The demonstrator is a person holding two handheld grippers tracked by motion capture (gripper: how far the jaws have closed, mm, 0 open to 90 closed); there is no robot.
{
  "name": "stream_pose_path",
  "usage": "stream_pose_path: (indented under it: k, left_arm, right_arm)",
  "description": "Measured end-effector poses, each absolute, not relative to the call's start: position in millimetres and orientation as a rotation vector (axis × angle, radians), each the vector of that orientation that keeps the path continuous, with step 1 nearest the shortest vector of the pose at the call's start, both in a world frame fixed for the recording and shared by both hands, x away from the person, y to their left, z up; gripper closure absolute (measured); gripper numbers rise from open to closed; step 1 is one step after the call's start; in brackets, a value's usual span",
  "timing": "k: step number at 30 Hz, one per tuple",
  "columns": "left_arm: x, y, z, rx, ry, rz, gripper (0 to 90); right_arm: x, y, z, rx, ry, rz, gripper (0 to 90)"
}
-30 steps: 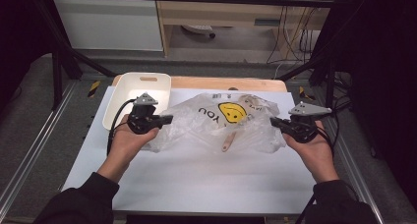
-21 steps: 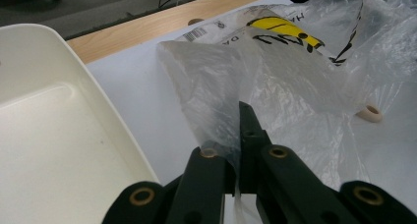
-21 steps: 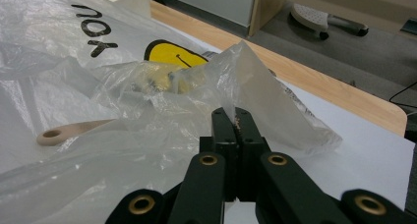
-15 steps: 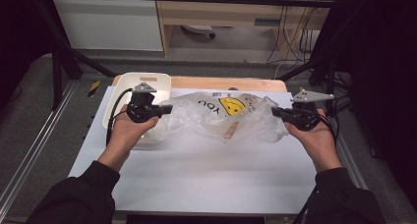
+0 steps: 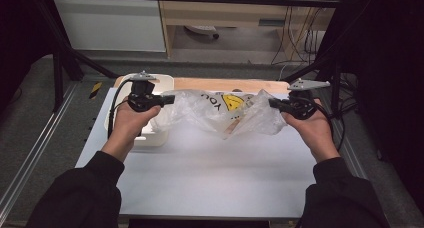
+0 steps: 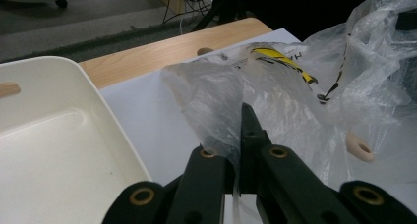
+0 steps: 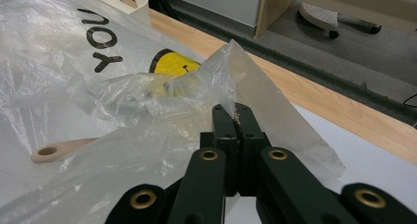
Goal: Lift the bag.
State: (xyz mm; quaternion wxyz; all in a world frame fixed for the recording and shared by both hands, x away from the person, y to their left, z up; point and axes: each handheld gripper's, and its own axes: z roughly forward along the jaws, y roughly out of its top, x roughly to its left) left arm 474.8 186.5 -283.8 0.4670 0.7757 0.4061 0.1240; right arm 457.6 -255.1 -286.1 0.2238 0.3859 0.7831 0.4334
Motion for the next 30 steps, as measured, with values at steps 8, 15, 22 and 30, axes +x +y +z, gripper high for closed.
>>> stream_pose_path:
  k: [8,15,22,30]
  left_arm:
    - [486.4,193.8,-277.2,1.89,1.032,0.325,90.0]
    - [490.2,194.4,-276.1,1.891,1.037,0.328,90.0]
    - [494.6,202.1,-271.3,1.88,1.056,0.34,90.0]
    - [501.5,208.1,-256.3,1.862,1.067,0.364,90.0]
  right_arm:
    - [470.1,-255.0,-273.3,1.077,2.145,1.198,90.0]
    - [479.8,-244.6,-268.3,1.069,2.162,1.181,90.0]
    - [486.1,-238.1,-254.5,1.049,2.152,1.175,90.0]
    - [494.5,-251.5,-237.3,1.107,2.084,1.203,90.0]
